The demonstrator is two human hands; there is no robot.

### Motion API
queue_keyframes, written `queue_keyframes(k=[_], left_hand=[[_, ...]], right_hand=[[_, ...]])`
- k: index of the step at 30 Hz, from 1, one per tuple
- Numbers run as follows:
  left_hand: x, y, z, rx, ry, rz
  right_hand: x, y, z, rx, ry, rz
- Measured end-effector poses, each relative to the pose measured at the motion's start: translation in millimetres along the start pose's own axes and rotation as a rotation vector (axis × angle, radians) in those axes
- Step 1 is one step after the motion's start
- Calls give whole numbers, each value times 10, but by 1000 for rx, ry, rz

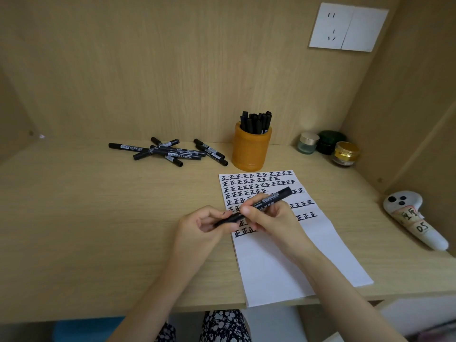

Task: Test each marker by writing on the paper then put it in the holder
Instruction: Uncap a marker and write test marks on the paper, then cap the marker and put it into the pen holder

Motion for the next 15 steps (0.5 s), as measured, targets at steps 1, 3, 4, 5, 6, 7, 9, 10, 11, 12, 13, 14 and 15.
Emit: queue_keyframes(k=[1, 3, 4, 5, 6, 7, 9, 10, 11, 12, 13, 14, 15], left_hand=[[9, 5, 2, 0, 0, 14], [24, 14, 2, 0, -15, 20], [37, 18, 7, 3, -26, 13], [49, 24, 14, 12, -34, 11], [61, 37, 20, 24, -42, 15], [71, 51, 24, 36, -49, 22], [91, 81, 29, 56, -64, 21], [102, 94, 27, 62, -70, 14], [112, 109, 23, 68, -73, 6], [124, 121, 16, 76, -76, 1], [140, 129, 5, 82, -83, -3], [163, 133, -11, 86, -95, -10], [192, 130, -30, 87, -113, -27]], right_hand=[[16, 5, -4, 1, -5, -18], [38, 21, -6, 4, -12, -52], [46, 29, -7, -2, -16, -81], [48, 36, -4, -14, -21, -118], [40, 39, 0, -19, -29, -152], [29, 46, 4, -2, -35, -171], [-1, 114, 0, 113, -43, -143], [-22, 179, 0, 203, -41, -78], [-52, 256, 2, 298, -15, 40], [-108, 318, 13, 364, 48, 199], [-178, 341, 23, 370, 138, 385], [-241, 317, 28, 319, 238, 545], [-281, 263, 26, 242, 322, 671]])
Point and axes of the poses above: each hand's wrist, its own z-axis away from the middle knuckle, its own y-axis out of the back of the hand, x = y × z, the point moved 4 cm from there along -z, towards the middle knuckle, and after that the axes turned 8 degrees about -z, right-handed, at the moved point
